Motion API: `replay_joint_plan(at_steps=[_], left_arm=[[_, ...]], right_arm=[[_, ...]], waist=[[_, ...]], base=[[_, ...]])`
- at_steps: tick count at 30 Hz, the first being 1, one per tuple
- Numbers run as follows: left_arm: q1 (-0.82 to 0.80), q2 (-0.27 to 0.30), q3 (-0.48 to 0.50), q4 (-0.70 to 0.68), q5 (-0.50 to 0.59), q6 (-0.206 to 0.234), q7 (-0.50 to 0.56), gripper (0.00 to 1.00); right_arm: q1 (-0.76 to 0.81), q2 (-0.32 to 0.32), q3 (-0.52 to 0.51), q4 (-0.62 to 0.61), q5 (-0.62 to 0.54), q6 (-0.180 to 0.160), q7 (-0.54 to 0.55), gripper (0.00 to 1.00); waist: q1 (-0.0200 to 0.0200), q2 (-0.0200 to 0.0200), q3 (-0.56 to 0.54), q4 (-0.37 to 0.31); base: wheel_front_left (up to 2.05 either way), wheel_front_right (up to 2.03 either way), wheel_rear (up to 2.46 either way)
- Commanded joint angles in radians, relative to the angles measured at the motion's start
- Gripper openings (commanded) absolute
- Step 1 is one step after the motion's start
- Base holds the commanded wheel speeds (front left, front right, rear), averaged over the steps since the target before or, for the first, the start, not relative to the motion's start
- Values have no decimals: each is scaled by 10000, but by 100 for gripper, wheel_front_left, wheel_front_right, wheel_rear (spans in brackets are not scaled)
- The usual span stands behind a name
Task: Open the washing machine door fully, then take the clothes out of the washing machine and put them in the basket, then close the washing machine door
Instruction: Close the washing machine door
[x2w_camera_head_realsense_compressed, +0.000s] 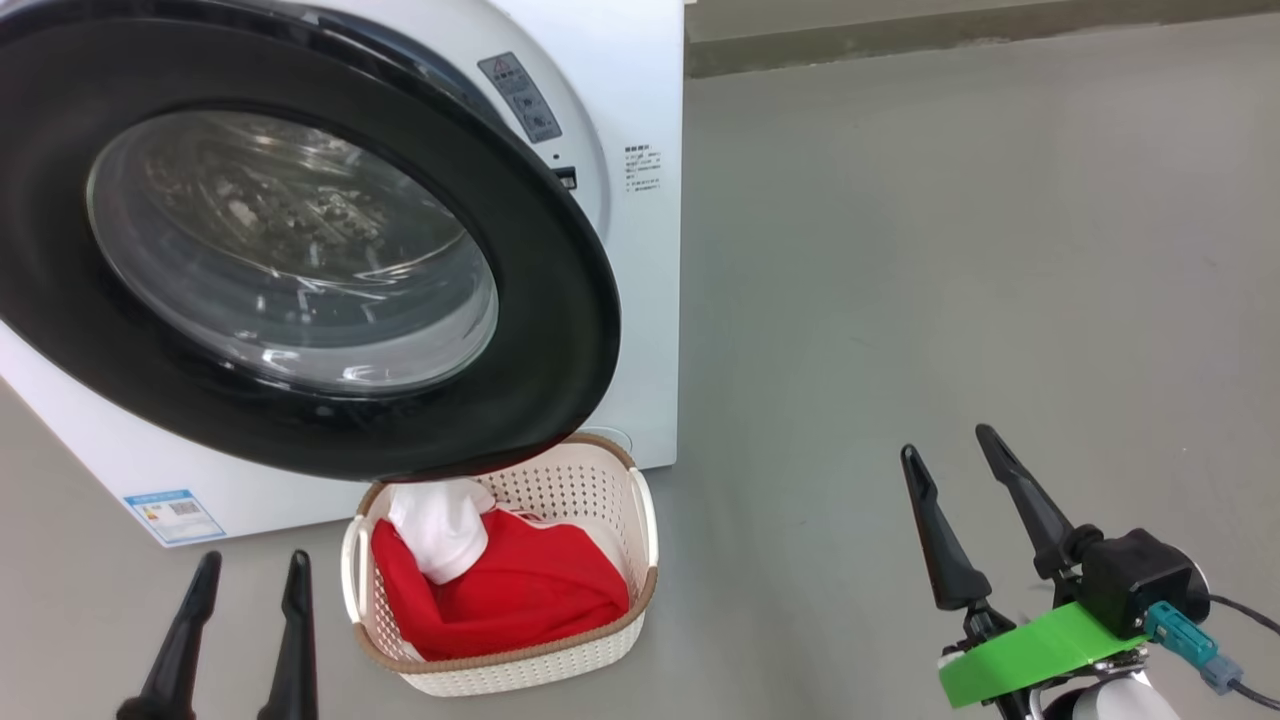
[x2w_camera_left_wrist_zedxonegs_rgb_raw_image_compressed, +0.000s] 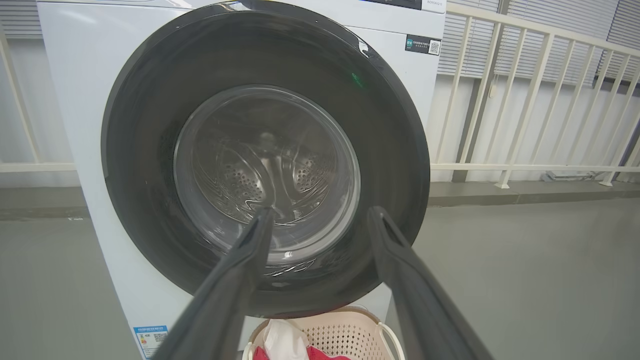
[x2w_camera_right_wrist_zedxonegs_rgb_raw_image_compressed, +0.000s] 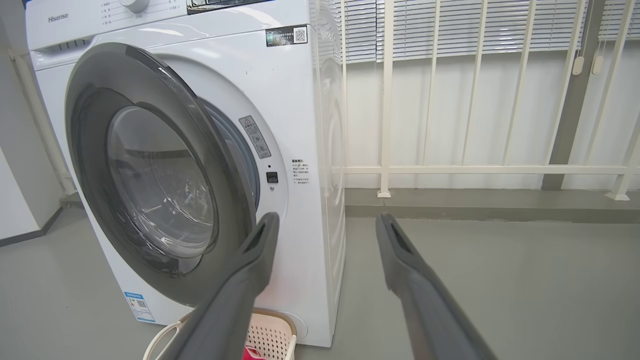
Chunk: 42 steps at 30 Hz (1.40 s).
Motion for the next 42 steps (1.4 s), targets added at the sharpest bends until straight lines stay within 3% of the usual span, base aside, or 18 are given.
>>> replay_joint_plan(at_steps=[1,8,20,21,22,23,35,42], left_arm=[[-133,85,413,-272,173,-96,-119,100],[91,-61,540,-280,1129,-186,-120,100],[106,-257,786,-155,1487,-335,-120,100],[115,-277,778,-130,1494,-347,-120,100],[115,-308,748,-101,1526,-371,-120,100],[108,-321,725,-91,1544,-384,-120,100],[-72,-409,529,-97,1444,-529,-120,100],[-297,-469,360,-165,1403,-581,-120,100]], right_arm=[[-57,9,252,-218,-58,62,-63,100],[120,11,253,-132,-93,62,-63,100],[170,12,376,27,-60,62,-63,100],[142,12,414,95,-107,62,-63,84],[49,12,473,259,-239,62,-63,22],[-15,12,538,340,-283,62,-63,3],[-1214,-51,1529,1201,292,62,-63,0],[-2465,-171,2138,2302,935,62,-63,0]], waist=[[0,0,-40,-11],[0,0,-157,-6],[0,0,-110,96],[0,0,-103,121],[0,0,-82,204],[0,0,-71,254],[0,0,262,1301],[0,0,647,2173]], base=[[0,0,0],[0,0,0],[0,0,0],[0,0,0],[0,0,0],[0,0,0],[0,0,0],[0,0,0]])
